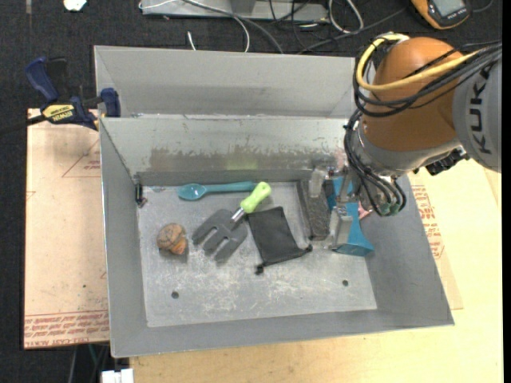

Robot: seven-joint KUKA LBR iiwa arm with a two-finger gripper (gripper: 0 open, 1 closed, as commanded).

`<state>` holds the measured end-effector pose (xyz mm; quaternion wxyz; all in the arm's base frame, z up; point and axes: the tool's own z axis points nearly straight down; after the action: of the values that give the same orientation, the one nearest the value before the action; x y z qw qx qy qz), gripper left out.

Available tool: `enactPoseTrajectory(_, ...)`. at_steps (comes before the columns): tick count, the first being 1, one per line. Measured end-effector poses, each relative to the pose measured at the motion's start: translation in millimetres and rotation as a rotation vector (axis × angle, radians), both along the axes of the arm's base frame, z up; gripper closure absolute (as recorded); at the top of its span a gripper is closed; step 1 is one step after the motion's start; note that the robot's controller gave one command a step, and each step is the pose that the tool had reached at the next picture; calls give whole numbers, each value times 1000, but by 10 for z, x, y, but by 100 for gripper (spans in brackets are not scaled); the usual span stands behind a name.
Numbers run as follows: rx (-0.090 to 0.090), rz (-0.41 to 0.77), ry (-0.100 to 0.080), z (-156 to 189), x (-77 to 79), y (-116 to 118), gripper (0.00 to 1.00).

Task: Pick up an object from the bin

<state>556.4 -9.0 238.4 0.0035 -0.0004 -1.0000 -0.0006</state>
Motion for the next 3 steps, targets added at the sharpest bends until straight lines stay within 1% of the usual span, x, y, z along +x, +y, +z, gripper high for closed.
enactPoseTrajectory(1, 0, 0, -8, 48, 12, 0, 0)
enactPoseTrajectory(2, 1, -92, -8, -598, -293, 141, 0)
enactPoseTrajectory(3, 1, -101, -10, -779, -385, 112, 0)
